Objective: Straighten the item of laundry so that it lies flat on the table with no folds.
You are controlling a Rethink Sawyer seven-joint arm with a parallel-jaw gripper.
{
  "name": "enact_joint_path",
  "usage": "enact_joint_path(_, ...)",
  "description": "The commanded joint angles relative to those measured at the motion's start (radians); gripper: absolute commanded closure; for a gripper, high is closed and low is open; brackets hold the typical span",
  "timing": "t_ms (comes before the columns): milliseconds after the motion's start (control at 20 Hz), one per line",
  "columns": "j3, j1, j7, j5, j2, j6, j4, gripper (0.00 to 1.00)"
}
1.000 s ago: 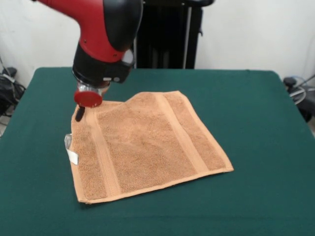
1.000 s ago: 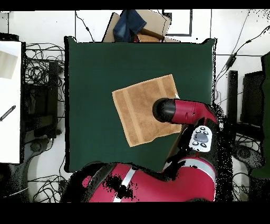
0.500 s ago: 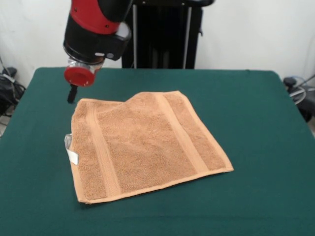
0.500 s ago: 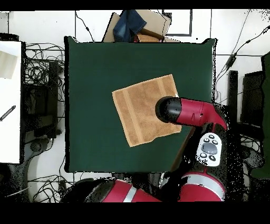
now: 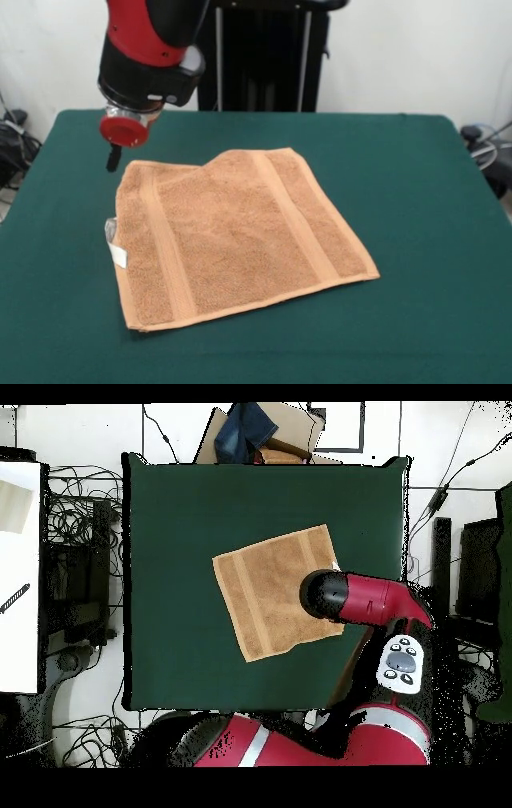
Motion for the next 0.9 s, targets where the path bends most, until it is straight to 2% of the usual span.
enact_joint_path(50, 0.086, -0.017, -0.093, -0.014, -0.004, 0.022, 0.08, 0.0)
enact_joint_path(550, 0.091, 0.006, -0.22, 0.013, -0.248, 0.294, 0.11, 0.0)
enact_joint_path(900, 0.077, 0.027, -0.258, 0.001, -0.37, 0.471, 0.097, 0.0)
